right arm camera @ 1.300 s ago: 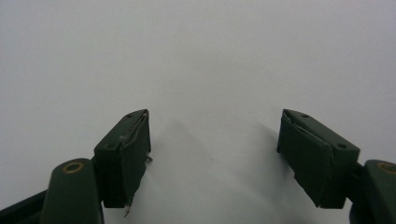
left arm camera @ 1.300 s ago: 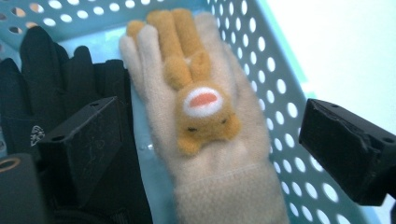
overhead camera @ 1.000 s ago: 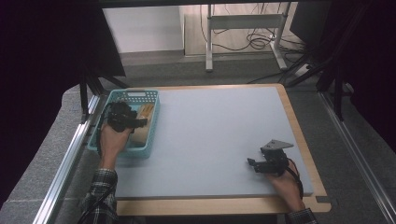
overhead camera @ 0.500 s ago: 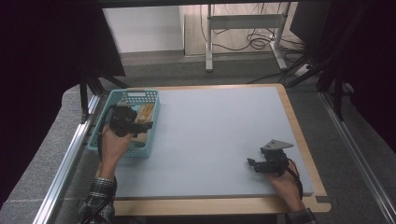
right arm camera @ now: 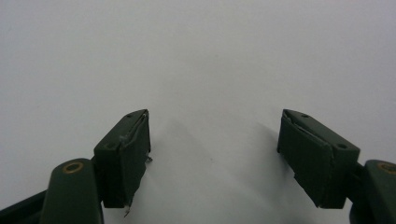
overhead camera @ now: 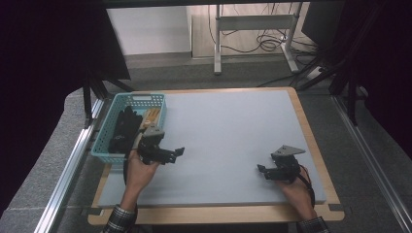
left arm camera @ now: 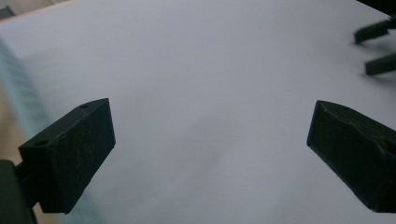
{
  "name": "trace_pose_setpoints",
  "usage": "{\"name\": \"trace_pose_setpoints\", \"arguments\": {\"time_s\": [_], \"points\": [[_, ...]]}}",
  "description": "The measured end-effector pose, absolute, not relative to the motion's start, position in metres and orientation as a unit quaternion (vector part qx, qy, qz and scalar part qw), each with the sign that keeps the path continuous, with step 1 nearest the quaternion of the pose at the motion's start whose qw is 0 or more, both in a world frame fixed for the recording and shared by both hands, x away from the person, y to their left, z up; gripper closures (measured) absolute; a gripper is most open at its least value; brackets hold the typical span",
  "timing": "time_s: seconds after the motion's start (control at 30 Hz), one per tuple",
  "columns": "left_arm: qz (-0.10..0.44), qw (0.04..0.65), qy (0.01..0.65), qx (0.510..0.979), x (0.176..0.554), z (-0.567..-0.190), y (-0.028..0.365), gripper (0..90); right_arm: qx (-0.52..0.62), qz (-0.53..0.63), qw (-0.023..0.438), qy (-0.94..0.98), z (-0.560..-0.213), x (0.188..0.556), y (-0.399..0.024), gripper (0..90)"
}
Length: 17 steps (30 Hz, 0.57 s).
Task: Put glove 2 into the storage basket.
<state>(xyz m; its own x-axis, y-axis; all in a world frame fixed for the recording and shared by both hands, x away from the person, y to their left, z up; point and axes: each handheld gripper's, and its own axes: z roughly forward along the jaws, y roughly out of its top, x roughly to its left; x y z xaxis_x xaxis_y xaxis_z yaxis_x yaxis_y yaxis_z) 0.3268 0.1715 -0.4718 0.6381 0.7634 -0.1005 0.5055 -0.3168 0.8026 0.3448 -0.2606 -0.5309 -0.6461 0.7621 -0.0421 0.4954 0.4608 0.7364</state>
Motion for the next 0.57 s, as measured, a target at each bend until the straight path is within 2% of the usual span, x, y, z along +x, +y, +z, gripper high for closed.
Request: {"name": "trace_pose_setpoints", "arguments": {"time_s": [0.17, 0.4, 0.57], "points": [[0.143, 0.418, 0.38, 0.813, 0.313, -0.5, 0.151, 1.1, 0.377, 0.357, 0.187, 0.834, -0.531, 0.345, -0.261, 24.9], [0.138, 0.351, 0.381, 0.844, 0.309, -0.545, 0.133, 0.0, 0.377, 0.357, 0.187, 0.834, -0.531, 0.345, -0.261, 24.9], [0.132, 0.361, 0.387, 0.838, 0.308, -0.548, 0.135, 0.1, 0.377, 0.357, 0.187, 0.834, -0.531, 0.344, -0.26, 24.8]]}}
